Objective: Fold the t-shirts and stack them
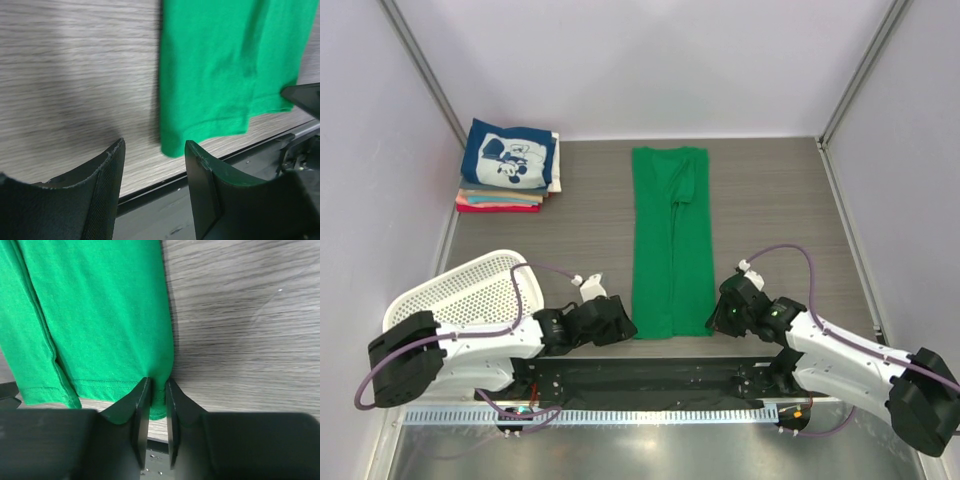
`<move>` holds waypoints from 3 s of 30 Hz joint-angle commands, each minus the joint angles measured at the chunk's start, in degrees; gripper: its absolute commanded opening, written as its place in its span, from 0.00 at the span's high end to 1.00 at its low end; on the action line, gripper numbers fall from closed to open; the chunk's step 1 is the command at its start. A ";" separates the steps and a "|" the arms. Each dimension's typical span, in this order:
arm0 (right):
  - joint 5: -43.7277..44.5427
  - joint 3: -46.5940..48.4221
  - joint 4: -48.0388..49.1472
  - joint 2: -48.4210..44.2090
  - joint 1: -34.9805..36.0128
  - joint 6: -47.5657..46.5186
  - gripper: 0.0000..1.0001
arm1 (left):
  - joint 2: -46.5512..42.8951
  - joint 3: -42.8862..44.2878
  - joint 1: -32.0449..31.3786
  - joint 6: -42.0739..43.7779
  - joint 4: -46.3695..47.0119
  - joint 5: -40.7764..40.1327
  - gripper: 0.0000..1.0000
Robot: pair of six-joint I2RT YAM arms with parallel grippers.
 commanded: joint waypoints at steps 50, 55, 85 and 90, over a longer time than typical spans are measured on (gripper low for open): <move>-1.12 52.40 -2.31 36.89 -24.87 -26.26 0.99 | 35.05 58.23 29.64 30.67 -14.52 13.58 1.00; -3.06 56.18 -1.52 43.13 -26.63 -27.84 0.99 | 40.15 62.19 31.83 31.38 -16.37 13.49 1.00; -13.44 93.15 -12.16 70.52 -35.16 -30.91 0.40 | 70.17 115.48 41.50 38.23 -44.69 20.44 0.41; -13.78 69.94 -5.84 56.09 -35.16 -32.24 0.39 | 54.78 84.60 40.72 36.22 -31.07 23.24 0.40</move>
